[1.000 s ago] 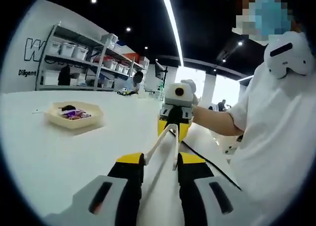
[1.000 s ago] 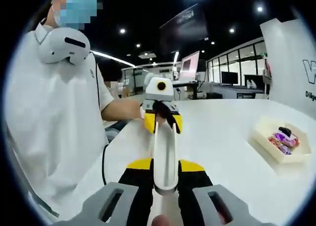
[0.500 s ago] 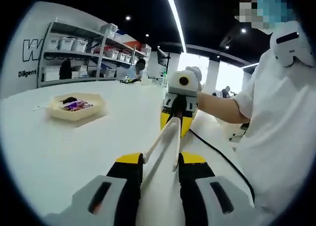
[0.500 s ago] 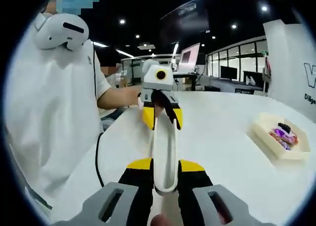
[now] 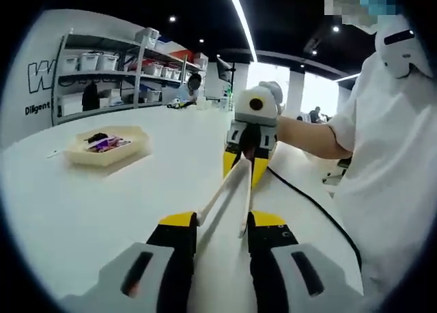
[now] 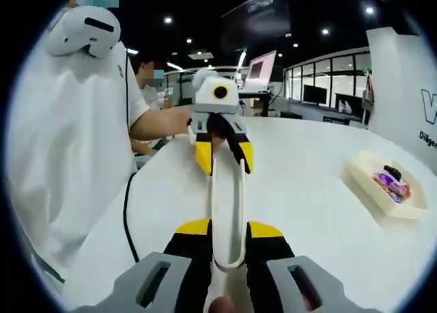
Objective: Place the target food into the container with the food tongs after gripping and lifting it, then release it inside without dropping or visibly crushing the food.
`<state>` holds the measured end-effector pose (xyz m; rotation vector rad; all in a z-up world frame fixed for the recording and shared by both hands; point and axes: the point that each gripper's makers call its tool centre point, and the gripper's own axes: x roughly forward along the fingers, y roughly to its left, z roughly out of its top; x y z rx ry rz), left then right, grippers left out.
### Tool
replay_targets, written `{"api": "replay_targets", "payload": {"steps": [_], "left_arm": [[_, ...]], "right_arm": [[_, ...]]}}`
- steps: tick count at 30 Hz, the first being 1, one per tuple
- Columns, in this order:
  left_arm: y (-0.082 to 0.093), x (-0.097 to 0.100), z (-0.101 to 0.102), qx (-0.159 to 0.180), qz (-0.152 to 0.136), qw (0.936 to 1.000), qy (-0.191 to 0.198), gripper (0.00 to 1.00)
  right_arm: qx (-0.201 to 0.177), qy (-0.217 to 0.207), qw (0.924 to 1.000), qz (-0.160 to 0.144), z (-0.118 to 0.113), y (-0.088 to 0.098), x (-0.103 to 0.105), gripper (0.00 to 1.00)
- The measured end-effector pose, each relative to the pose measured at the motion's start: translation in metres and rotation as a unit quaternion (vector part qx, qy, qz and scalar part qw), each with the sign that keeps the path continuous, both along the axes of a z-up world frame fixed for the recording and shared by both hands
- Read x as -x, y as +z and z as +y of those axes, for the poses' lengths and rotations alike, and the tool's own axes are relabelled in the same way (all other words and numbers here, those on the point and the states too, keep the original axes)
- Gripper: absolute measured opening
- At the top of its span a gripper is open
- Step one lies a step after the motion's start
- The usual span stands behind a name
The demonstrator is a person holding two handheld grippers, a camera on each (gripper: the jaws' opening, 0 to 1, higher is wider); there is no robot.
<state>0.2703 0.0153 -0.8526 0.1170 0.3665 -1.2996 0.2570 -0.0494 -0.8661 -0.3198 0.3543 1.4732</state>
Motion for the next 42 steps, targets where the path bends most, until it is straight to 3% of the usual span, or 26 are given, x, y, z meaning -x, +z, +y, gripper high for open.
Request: {"api": "replay_targets", "payload": {"steps": [42], "left_arm": [[-0.011, -0.006, 0.000, -0.034, -0.015, 0.9993, 0.005, 0.31]], "right_arm": [[0.009, -0.003, 0.9996, -0.027, 0.000, -0.007, -0.009, 0.12]]}}
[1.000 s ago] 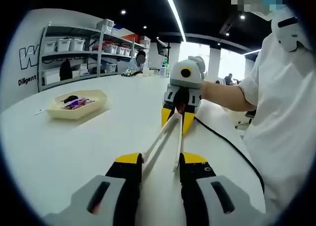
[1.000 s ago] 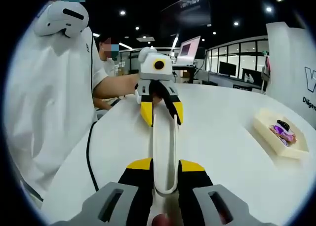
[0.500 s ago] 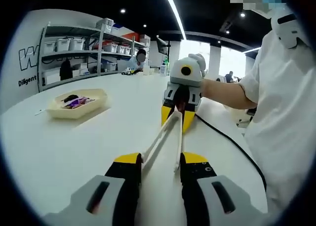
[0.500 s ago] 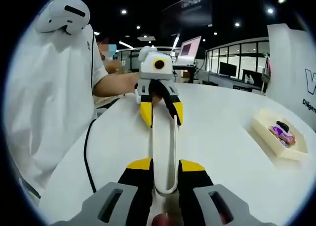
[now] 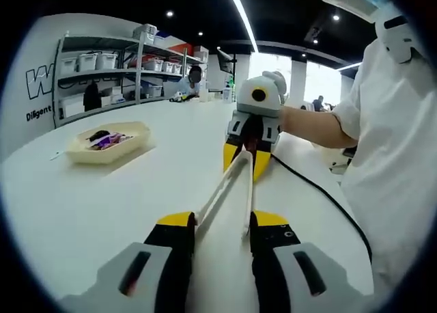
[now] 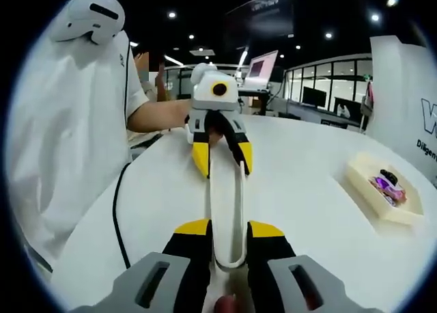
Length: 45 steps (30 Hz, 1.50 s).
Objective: Place the target food into the container with the food tongs after gripping and lifting it, then release it inside without dropping or visibly crushing the food.
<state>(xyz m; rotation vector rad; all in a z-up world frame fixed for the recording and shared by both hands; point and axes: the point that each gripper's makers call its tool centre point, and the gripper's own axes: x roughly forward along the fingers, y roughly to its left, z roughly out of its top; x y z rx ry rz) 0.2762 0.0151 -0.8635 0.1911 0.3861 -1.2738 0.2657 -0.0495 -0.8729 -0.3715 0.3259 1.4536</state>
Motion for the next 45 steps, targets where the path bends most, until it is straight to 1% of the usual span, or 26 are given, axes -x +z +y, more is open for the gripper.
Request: {"api": "replay_targets", "payload": {"steps": [9, 26, 45], "left_arm": [[-0.0009, -0.0027, 0.0011, -0.001, 0.000, 1.0000, 0.003, 0.31], [-0.0015, -0.0029, 0.0020, -0.002, 0.002, 1.0000, 0.005, 0.32], [-0.0022, -0.0020, 0.0043, -0.004, 0.009, 0.9999, 0.013, 0.32]], "right_arm": [[-0.001, -0.007, 1.0000, 0.003, -0.0003, -0.0004, -0.0032, 0.14], [0.001, -0.007, 1.0000, -0.003, -0.0006, -0.0003, -0.0030, 0.12], [-0.001, -0.016, 0.9999, 0.005, -0.0021, 0.0003, -0.0034, 0.13]]}}
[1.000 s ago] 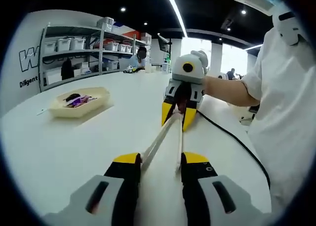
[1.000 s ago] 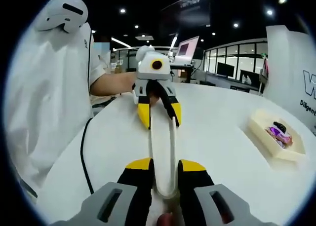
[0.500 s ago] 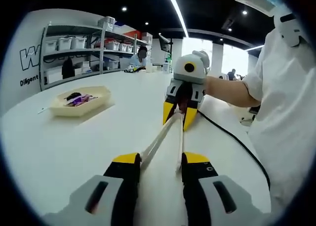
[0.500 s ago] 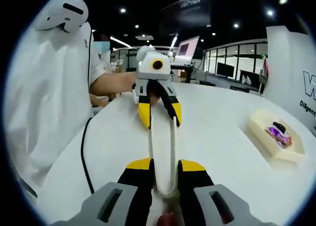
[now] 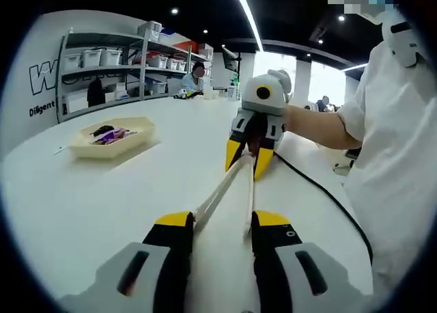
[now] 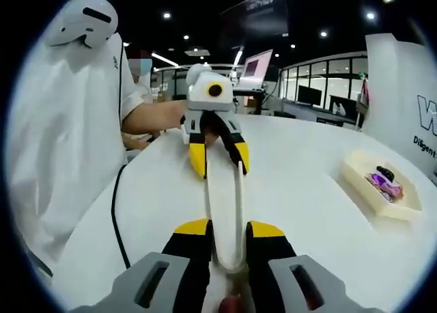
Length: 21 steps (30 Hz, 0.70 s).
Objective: Place the target food into the container with the food tongs after gripping and lifting it, then release it inside without dropping or visibly crushing the food.
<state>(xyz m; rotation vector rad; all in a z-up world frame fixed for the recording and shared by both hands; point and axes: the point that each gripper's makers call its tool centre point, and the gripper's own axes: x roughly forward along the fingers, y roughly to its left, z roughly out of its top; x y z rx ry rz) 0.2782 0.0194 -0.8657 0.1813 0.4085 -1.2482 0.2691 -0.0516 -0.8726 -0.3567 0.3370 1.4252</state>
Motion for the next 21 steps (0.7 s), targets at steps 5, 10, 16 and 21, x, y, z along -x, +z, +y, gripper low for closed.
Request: {"api": "replay_targets", "payload": {"steps": [5, 10, 16, 21], "left_arm": [[0.0000, 0.0008, 0.0003, -0.001, -0.001, 1.0000, 0.000, 0.32], [0.0000, 0.0011, 0.0008, 0.000, 0.000, 1.0000, 0.002, 0.32], [0.0004, 0.0009, 0.0010, 0.001, -0.001, 1.0000, 0.003, 0.32], [0.0010, -0.0002, 0.0010, 0.002, -0.001, 1.0000, 0.006, 0.33]], "right_arm": [[0.000, -0.002, 1.0000, 0.000, -0.0002, 0.0001, 0.0001, 0.13], [0.001, -0.003, 1.0000, 0.000, 0.0000, 0.0001, 0.0001, 0.13], [-0.002, -0.006, 1.0000, 0.001, -0.0004, 0.0019, 0.0001, 0.13], [-0.004, -0.009, 1.0000, 0.002, -0.0002, 0.0035, 0.0005, 0.13]]}}
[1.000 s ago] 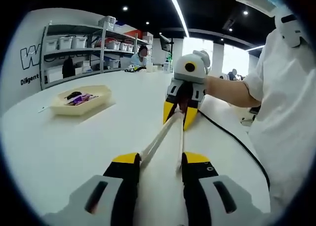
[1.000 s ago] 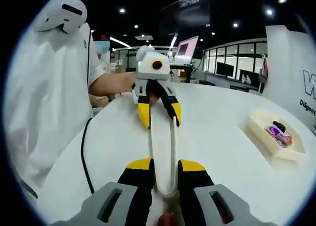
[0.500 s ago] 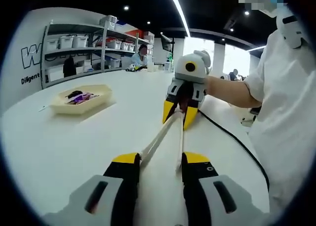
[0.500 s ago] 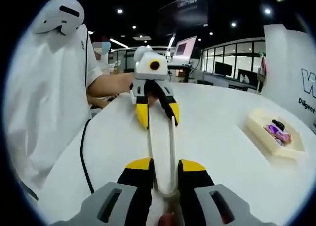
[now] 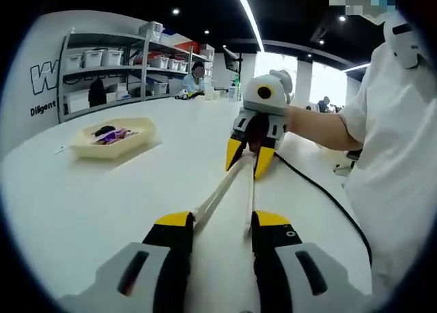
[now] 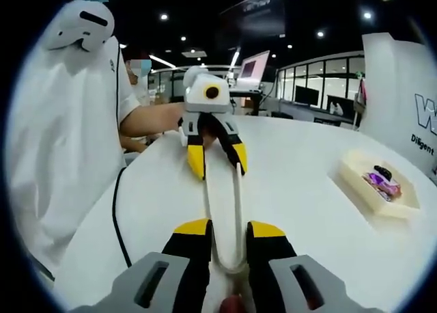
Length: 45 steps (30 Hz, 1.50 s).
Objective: Place the target food into the container with the food tongs after gripping and lifting it, then release it inside without dropping or visibly crushing the food.
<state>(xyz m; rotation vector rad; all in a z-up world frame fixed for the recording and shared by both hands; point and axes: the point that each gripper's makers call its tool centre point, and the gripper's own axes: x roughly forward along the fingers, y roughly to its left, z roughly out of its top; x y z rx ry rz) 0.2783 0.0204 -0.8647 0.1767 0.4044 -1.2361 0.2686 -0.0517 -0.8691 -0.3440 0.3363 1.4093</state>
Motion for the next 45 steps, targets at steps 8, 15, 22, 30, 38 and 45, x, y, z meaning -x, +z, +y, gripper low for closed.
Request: {"api": "replay_targets", "payload": {"steps": [8, 15, 22, 30, 38, 45], "left_arm": [[0.002, 0.000, 0.000, 0.007, 0.000, 1.0000, 0.004, 0.32], [0.004, -0.002, 0.001, 0.012, -0.004, 0.9998, 0.013, 0.34], [0.005, -0.002, 0.003, 0.013, -0.007, 0.9996, 0.022, 0.38], [0.010, -0.001, 0.007, 0.017, -0.019, 0.9990, 0.038, 0.40], [0.020, 0.001, 0.012, 0.027, -0.033, 0.9975, 0.057, 0.40], [0.025, 0.008, 0.016, 0.031, -0.041, 0.9963, 0.068, 0.40]], "right_arm": [[-0.002, -0.005, 1.0000, -0.001, -0.001, 0.000, 0.000, 0.13], [-0.002, -0.010, 0.9999, -0.003, -0.003, 0.001, 0.000, 0.13], [-0.020, -0.021, 0.9996, -0.002, -0.004, 0.009, 0.000, 0.13], [-0.038, -0.046, 0.9982, -0.009, -0.011, 0.023, -0.003, 0.12], [-0.053, -0.081, 0.9950, -0.024, -0.021, 0.039, 0.000, 0.12], [-0.065, -0.105, 0.9915, -0.041, -0.027, 0.056, 0.009, 0.09]]}}
